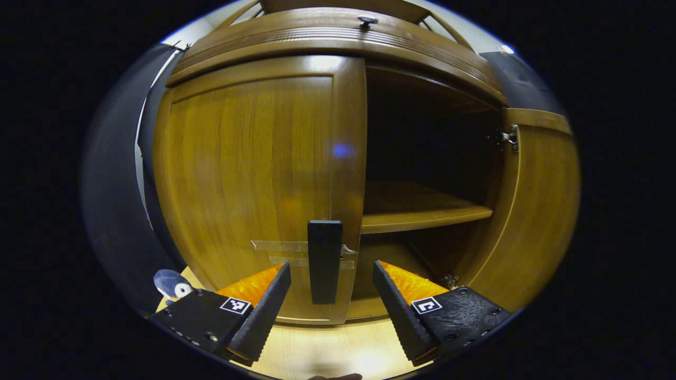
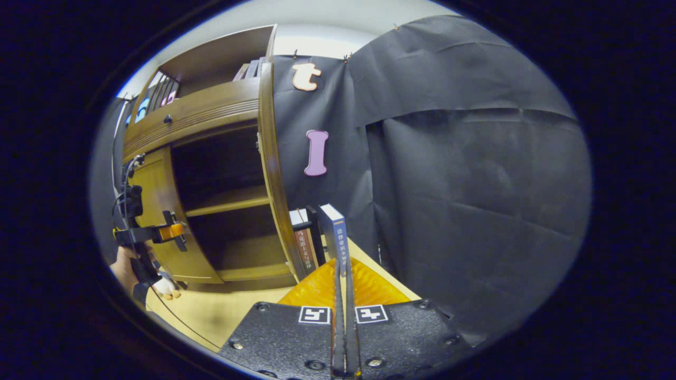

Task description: Open the right door of the double-door shoe cabinet with the right hand, and open the left door with the left hand.

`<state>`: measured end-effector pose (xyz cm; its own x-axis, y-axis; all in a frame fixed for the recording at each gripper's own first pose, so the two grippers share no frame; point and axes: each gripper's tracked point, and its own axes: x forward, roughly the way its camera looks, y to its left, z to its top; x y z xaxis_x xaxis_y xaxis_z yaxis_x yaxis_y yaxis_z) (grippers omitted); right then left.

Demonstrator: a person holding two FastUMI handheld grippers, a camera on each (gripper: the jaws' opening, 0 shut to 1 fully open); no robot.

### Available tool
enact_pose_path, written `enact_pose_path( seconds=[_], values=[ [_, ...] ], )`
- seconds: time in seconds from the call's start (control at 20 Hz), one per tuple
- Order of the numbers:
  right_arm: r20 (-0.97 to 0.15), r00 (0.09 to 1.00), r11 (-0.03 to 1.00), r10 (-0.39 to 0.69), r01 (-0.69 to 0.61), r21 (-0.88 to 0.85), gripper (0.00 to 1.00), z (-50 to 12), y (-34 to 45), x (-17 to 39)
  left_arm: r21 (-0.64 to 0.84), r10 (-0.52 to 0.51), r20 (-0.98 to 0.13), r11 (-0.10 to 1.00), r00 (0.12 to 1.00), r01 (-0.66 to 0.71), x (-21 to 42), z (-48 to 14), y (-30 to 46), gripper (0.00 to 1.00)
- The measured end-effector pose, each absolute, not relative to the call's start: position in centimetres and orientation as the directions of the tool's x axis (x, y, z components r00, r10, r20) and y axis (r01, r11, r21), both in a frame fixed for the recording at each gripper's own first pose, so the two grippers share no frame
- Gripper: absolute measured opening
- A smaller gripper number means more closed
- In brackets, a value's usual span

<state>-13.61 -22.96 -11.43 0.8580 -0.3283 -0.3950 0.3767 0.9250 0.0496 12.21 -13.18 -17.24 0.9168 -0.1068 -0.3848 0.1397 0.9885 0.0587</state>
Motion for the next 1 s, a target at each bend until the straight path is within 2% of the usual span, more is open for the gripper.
enact_pose_path(
  seconds=[0.2,0.45,0.5,0.55,0.7,0.75,0.8,0.95,1.0],
  values=[
    [-0.372,0.870,0.934,-0.324,0.358,0.023,0.08,-10.8,-21.8,-13.7,0.081,-0.092,-0.381,0.988,0.920,0.132,13.9,-18.1,-12.5,0.93],
    [-0.362,0.886,0.950,-0.291,0.314,0.006,0.15,-10.4,-19.8,-13.1,0.104,-0.126,-0.341,0.980,0.931,0.171,15.0,-17.9,-13.1,0.93],
    [-0.364,0.887,0.952,-0.282,0.305,0.005,0.24,-10.4,-19.4,-13.0,0.112,-0.129,-0.339,0.978,0.932,0.176,15.2,-18.0,-13.2,0.81],
    [-0.369,0.886,0.954,-0.279,0.300,0.001,0.28,-10.5,-19.2,-12.9,0.124,-0.123,-0.334,0.977,0.934,0.172,15.3,-18.0,-13.1,0.83],
    [-0.374,0.886,0.956,-0.275,0.293,-0.009,0.42,-10.6,-18.7,-12.8,0.158,-0.116,-0.316,0.972,0.942,0.173,15.3,-18.2,-13.0,0.81],
    [-0.375,0.886,0.957,-0.271,0.288,-0.012,0.43,-10.7,-18.6,-12.8,0.167,-0.117,-0.311,0.970,0.943,0.176,15.1,-18.1,-12.9,0.67],
    [-0.378,0.885,0.958,-0.271,0.287,-0.015,0.45,-10.8,-18.5,-12.8,0.164,-0.128,-0.315,0.969,0.941,0.187,15.2,-18.2,-13.3,0.76],
    [-0.380,0.884,0.958,-0.271,0.285,-0.019,0.45,-11.0,-18.5,-13.0,0.164,-0.138,-0.321,0.966,0.937,0.199,15.3,-18.5,-13.8,0.39],
    [-0.381,0.884,0.958,-0.272,0.286,-0.020,0.45,-11.0,-18.5,-13.1,0.181,-0.126,-0.320,0.965,0.939,0.191,15.5,-18.6,-13.5,0.49]
  ],
)
